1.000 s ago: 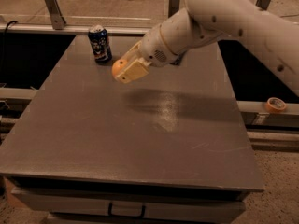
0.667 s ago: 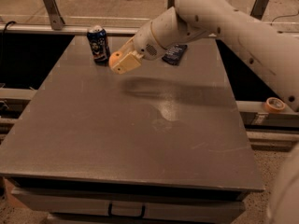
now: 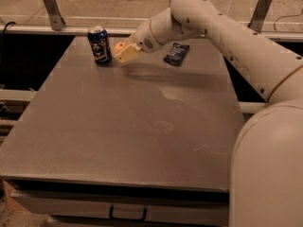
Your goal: Move orange near pepsi can
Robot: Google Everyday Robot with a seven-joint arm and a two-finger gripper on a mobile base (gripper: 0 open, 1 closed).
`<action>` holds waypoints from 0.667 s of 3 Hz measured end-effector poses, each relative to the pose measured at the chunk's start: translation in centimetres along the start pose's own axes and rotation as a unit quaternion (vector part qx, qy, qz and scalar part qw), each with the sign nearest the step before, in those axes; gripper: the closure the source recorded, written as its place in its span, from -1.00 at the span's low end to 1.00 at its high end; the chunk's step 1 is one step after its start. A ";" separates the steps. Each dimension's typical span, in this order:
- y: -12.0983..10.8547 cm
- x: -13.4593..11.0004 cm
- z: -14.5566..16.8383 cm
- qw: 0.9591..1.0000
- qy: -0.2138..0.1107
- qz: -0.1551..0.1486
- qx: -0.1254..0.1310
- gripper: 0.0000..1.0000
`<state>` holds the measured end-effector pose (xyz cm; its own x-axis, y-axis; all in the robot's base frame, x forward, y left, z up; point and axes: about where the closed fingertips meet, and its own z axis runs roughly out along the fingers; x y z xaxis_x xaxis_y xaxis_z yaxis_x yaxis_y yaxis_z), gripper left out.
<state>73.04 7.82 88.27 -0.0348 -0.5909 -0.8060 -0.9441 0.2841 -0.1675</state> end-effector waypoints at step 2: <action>-0.8 1.4 3.4 0.998 0.009 0.055 0.002 0.19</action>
Offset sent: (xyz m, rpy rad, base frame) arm 0.0226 0.0194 -0.0441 0.0297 0.1330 -0.1003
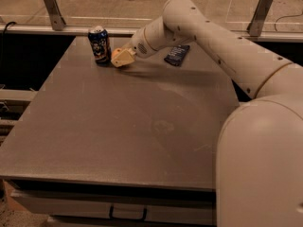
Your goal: Move orange near pepsi can
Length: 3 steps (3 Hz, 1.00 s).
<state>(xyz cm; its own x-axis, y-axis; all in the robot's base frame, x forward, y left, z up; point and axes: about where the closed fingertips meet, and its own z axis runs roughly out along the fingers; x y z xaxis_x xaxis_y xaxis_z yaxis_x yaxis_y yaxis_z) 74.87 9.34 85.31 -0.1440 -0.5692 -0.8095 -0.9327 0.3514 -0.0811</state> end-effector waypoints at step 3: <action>0.4 -0.2 1.4 1.000 -0.006 0.009 -0.014 -1.00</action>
Offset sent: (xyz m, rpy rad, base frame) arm 0.0050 0.0079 -0.0047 0.0272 0.0238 -0.0003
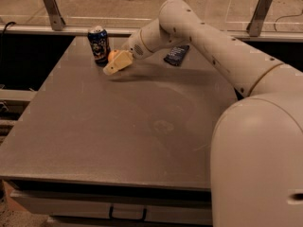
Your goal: Move orange near pepsi can
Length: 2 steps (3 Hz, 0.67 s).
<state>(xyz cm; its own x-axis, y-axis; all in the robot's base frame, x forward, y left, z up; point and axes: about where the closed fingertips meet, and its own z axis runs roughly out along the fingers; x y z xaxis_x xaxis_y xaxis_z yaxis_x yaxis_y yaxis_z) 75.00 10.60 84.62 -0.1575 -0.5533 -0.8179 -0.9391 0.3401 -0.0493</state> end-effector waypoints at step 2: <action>0.6 -2.0 -5.1 0.999 -0.015 -0.038 0.021 -1.00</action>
Offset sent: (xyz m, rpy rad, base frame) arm -0.0364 -0.0732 0.1032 -0.0118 -0.1972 -0.0125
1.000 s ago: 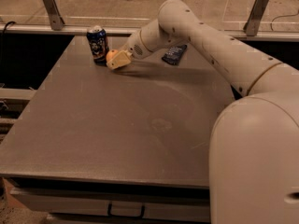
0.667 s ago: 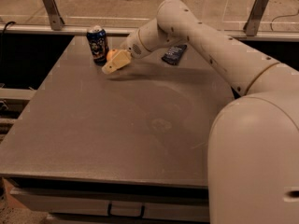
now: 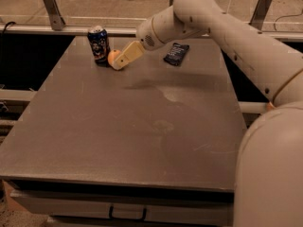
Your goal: Move orange near pepsi can
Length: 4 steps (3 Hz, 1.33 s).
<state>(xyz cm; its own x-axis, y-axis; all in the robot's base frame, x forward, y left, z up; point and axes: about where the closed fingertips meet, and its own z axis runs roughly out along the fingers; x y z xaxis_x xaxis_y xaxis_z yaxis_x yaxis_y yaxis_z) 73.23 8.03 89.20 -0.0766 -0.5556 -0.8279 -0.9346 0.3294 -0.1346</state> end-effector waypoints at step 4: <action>4.3 -5.2 -35.7 0.959 0.008 -0.144 0.245 -1.00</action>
Offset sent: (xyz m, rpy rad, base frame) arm -0.1714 -0.2712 0.2680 -0.1708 -0.5449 -0.2742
